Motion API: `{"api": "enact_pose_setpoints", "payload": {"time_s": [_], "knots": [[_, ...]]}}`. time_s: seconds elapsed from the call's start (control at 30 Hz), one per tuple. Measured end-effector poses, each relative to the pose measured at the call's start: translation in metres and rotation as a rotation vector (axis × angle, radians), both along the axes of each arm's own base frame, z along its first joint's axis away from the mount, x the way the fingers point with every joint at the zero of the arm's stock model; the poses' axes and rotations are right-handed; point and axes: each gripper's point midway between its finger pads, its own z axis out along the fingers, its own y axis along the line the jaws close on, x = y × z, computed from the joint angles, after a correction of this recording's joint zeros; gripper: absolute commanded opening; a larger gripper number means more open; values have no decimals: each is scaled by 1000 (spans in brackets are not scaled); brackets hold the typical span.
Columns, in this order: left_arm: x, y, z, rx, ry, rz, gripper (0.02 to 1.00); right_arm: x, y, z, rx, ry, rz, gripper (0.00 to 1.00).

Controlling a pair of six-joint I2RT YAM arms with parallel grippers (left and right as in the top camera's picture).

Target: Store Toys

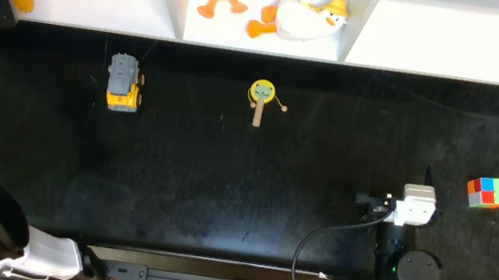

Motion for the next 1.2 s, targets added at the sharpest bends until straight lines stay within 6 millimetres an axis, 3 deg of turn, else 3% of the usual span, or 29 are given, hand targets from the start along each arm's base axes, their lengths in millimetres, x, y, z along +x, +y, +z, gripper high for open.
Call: {"api": "enact_pose_setpoints", "payload": {"time_s": [0.23,0.43,0.7,1.2], "knots": [[3,-1,1,8,-6,-5,161,0,0,0,0,0,0,996],[5,0,3,21,-17,-5,308,0,0,0,0,0,0,996],[8,2,9,37,-41,-7,364,0,0,0,0,0,0,996],[16,6,20,71,-89,-11,687,0,0,0,0,0,0,993]]}}
